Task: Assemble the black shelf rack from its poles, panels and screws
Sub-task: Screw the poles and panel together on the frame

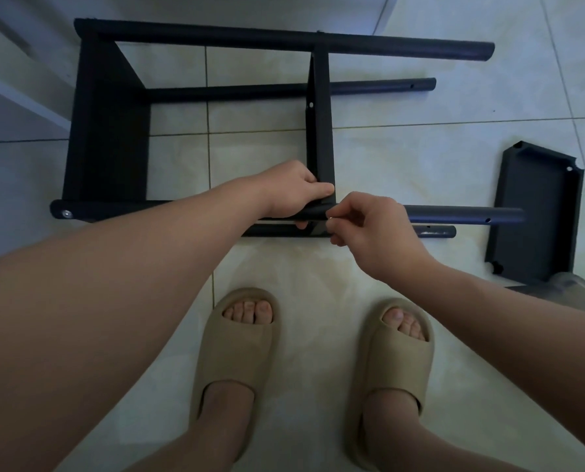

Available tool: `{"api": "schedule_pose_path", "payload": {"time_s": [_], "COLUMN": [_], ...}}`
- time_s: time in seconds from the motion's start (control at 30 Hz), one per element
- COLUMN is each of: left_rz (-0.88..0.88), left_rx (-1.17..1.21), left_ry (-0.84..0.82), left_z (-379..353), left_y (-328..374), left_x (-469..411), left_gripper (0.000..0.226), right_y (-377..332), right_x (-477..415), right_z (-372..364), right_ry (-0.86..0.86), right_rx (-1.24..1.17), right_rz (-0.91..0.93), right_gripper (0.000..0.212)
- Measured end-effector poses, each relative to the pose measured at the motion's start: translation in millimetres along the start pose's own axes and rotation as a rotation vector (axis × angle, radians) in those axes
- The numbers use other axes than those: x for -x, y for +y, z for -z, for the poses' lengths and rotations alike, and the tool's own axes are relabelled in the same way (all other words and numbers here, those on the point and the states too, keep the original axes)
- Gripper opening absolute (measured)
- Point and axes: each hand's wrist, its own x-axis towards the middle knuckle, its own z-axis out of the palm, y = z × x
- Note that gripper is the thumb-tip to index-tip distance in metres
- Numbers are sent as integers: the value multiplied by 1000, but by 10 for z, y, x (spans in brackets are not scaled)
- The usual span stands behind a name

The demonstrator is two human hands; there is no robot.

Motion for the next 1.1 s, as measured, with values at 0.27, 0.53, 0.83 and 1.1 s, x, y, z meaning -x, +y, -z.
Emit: {"api": "schedule_pose_path", "payload": {"time_s": [0.27, 0.53, 0.83, 1.1], "left_rz": [18, 22, 23, 24], "left_rx": [8, 33, 134, 120], "left_ry": [-1, -1, 28, 16], "left_z": [12, 5, -2, 4], "left_y": [19, 5, -18, 3], "left_x": [20, 6, -19, -7], "left_gripper": [48, 46, 34, 35], "right_y": [-76, -102, -176, -71], "right_x": [56, -8, -97, 2], "right_z": [-115, -72, 17, -108], "right_ry": [85, 37, 12, 60], "right_rx": [-391, 80, 260, -24], "right_rz": [-206, -62, -79, -197], "right_gripper": [15, 21, 18, 24]}}
